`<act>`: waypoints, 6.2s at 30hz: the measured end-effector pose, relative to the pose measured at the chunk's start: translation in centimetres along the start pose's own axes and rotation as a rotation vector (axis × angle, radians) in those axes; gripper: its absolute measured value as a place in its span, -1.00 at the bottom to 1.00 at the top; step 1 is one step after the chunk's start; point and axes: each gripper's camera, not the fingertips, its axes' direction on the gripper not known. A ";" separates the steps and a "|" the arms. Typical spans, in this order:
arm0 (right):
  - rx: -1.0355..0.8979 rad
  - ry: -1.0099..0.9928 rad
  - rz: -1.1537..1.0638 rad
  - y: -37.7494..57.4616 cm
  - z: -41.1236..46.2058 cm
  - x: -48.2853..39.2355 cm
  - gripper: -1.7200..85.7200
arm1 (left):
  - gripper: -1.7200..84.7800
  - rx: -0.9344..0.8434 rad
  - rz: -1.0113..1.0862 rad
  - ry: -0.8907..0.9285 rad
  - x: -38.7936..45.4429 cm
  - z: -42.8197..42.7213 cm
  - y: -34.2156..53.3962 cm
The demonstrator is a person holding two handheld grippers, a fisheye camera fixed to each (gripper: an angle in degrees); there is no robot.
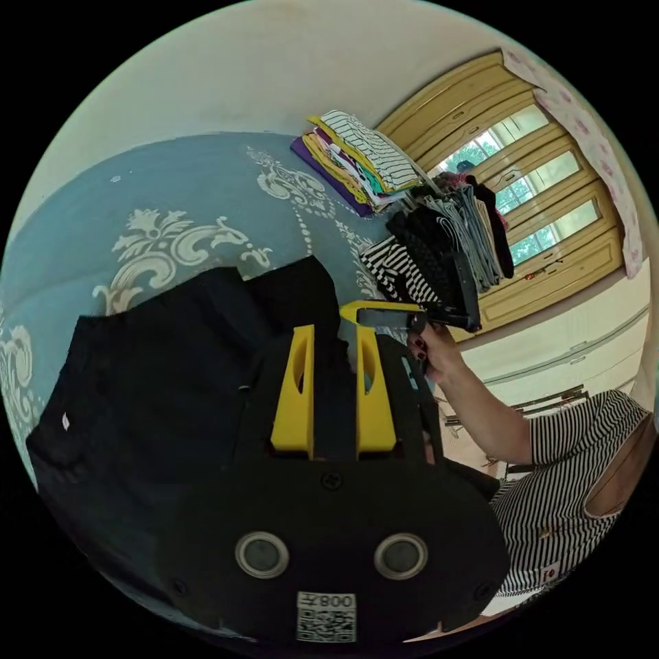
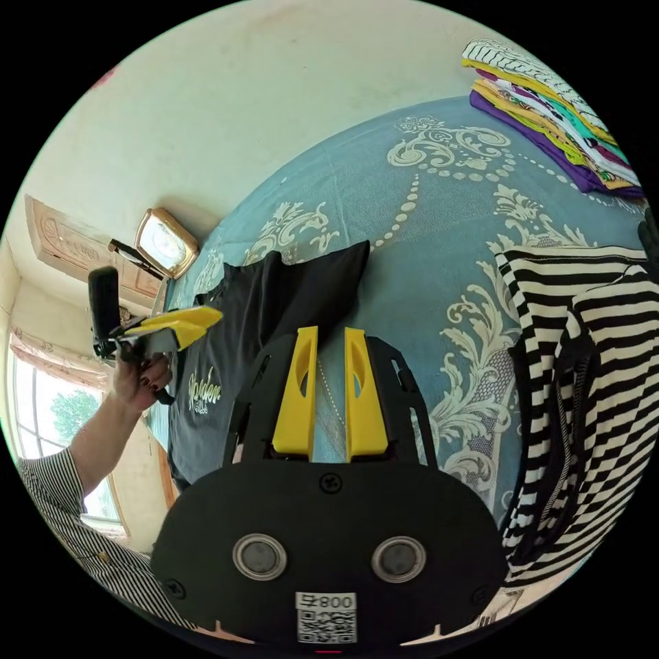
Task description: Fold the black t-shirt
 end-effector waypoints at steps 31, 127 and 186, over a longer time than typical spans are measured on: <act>0.254 -0.458 -0.066 3.8 -12.1 5.5 -0.66 | -0.95 0.424 0.030 0.471 -15.8 2.0 -13.8; -0.129 0.184 -0.272 -1.6 26.8 9.7 -0.96 | -0.87 0.645 -0.970 -0.285 -0.4 -33.0 38.3; -0.382 0.104 -1.343 5.5 91.8 -18.5 -0.96 | -0.94 0.791 -0.906 -0.376 7.5 -46.7 65.8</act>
